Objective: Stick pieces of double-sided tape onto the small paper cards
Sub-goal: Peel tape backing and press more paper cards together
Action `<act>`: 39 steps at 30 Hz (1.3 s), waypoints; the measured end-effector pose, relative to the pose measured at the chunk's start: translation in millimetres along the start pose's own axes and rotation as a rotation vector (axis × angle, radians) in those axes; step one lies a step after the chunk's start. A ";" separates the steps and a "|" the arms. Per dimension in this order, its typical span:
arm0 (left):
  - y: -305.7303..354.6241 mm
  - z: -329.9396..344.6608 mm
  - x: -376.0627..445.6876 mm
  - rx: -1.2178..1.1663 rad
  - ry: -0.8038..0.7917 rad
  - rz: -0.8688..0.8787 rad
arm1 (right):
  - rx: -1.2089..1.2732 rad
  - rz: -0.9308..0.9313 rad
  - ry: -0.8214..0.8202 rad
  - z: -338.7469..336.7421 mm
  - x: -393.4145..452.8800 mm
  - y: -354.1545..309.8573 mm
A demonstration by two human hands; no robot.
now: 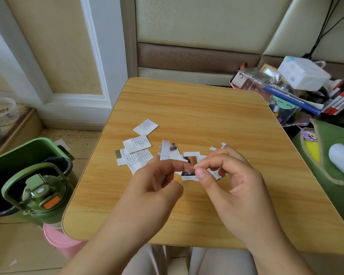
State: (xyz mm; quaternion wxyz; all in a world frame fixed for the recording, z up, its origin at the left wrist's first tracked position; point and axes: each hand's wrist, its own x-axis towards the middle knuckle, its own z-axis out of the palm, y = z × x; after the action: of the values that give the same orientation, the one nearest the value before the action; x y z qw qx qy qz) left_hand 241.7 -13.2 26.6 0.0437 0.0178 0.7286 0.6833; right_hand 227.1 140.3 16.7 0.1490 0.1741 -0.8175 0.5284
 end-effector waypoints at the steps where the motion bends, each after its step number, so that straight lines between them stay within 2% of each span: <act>1: -0.9 0.3 0.2 0.017 0.010 0.003 | 0.010 0.006 -0.011 0.4 -0.7 0.7; 8: -9.3 -1.3 3.6 0.174 0.051 0.014 | 0.156 0.185 -0.125 4.8 -7.9 14.6; 13: -24.7 -3.8 10.9 0.261 0.038 -0.005 | 0.481 0.371 -0.220 6.3 -11.6 22.4; 16: -38.7 -12.0 17.5 0.415 0.081 -0.046 | 0.612 0.428 -0.205 6.5 -10.9 23.7; 18: -41.5 -18.7 19.9 0.488 0.117 -0.060 | 0.485 0.437 -0.167 7.6 -3.5 28.3; 21: -44.0 -22.3 17.2 0.591 0.169 -0.018 | 0.095 0.443 -0.162 16.6 20.3 50.2; 24: -49.9 -21.3 16.2 0.763 0.203 0.040 | -0.223 0.379 -0.281 31.9 47.0 77.1; 27: -55.1 -23.7 15.4 0.803 0.208 0.015 | -0.427 0.303 -0.451 44.6 67.1 89.6; 30: -58.9 -25.5 14.2 0.790 0.203 0.010 | -0.492 0.274 -0.525 51.8 78.9 94.6; 39: -58.8 -27.0 15.4 0.662 0.200 0.030 | -0.524 0.194 -0.492 53.7 77.3 97.0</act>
State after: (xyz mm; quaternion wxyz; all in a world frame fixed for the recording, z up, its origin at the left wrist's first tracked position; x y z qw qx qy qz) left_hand 225.9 -42.5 -30.9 -0.0461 -0.0254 0.9112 0.4086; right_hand 111.8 118.2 -50.3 -0.0630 0.1737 -0.9490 0.2554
